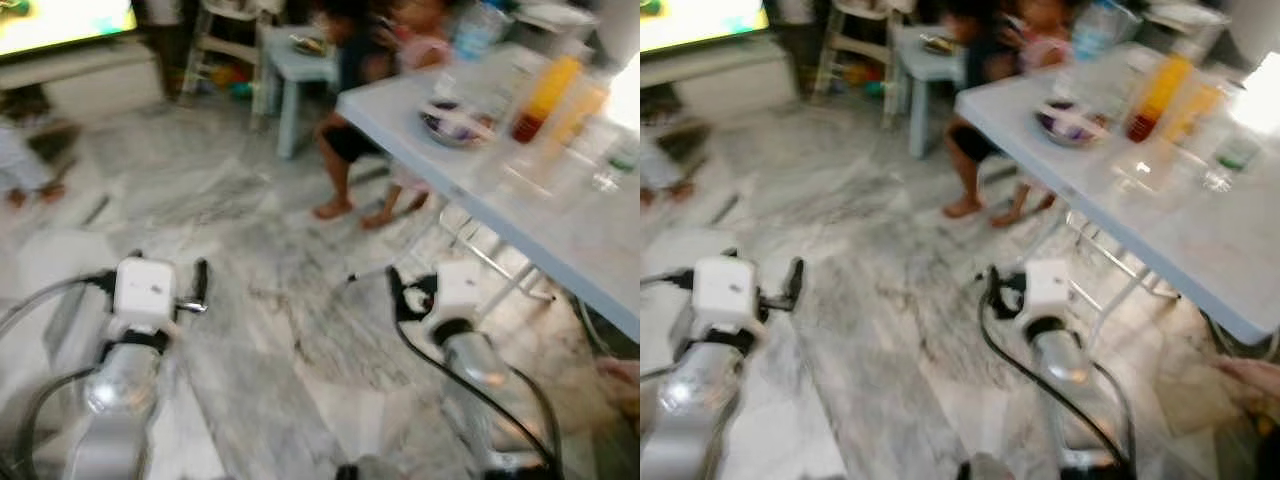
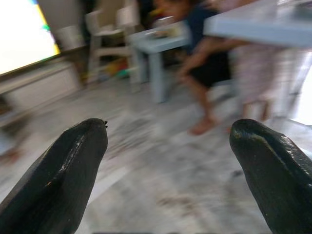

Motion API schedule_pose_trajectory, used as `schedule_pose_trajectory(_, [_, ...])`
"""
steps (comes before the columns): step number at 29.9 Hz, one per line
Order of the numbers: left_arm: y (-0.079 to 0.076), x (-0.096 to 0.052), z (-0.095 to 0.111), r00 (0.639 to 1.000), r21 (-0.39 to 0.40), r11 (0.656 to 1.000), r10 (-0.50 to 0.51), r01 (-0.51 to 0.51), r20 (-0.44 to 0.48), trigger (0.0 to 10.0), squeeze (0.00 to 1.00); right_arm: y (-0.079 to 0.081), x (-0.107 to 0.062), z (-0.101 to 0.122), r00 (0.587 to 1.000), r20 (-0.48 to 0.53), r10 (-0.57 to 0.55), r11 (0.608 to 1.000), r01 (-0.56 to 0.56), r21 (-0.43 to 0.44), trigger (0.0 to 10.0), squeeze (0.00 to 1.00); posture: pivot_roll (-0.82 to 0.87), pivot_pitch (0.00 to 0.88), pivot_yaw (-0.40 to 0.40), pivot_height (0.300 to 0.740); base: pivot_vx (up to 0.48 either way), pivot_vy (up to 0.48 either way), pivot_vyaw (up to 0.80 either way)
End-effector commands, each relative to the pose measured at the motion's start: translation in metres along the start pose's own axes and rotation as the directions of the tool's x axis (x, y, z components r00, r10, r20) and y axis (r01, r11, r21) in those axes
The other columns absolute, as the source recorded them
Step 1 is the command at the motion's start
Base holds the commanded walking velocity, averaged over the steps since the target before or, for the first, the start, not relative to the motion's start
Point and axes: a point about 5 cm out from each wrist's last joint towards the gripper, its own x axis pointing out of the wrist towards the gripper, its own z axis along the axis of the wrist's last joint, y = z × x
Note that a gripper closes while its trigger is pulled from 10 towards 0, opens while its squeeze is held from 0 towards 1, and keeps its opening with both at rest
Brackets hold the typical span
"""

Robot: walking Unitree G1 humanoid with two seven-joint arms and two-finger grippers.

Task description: Restocking fridge

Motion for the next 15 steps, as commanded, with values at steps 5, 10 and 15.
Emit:
schedule_pose_trajectory(5, [0.012,-0.001,0.0,0.999,-0.012,0.999,0.039,-0.039,0.001,10.0,0.0,0.004,-0.001,0.026,0.992,0.128,-0.004,1.0,0.002,0.016,10.0,0.0,0.06,0.07,-0.051,0.74,0.34,0.0,-0.8])
schedule_pose_trajectory(10, [0.011,0.002,0.001,0.999,-0.036,0.999,0.034,-0.034,0.015,10.0,0.0,0.005,-0.003,0.031,0.989,0.148,0.007,1.0,-0.011,0.028,10.0,0.0,0.05,0.071,-0.049,0.74,0.377,0.0,-0.8])
schedule_pose_trajectory(15, [0.01,0.005,0.002,0.999,-0.062,0.997,0.035,-0.034,0.016,10.0,0.0,0.01,-0.007,0.034,0.985,0.163,0.048,0.997,-0.056,0.044,10.0,0.0,0.04,0.07,-0.049,0.74,0.451,0.0,-0.48])
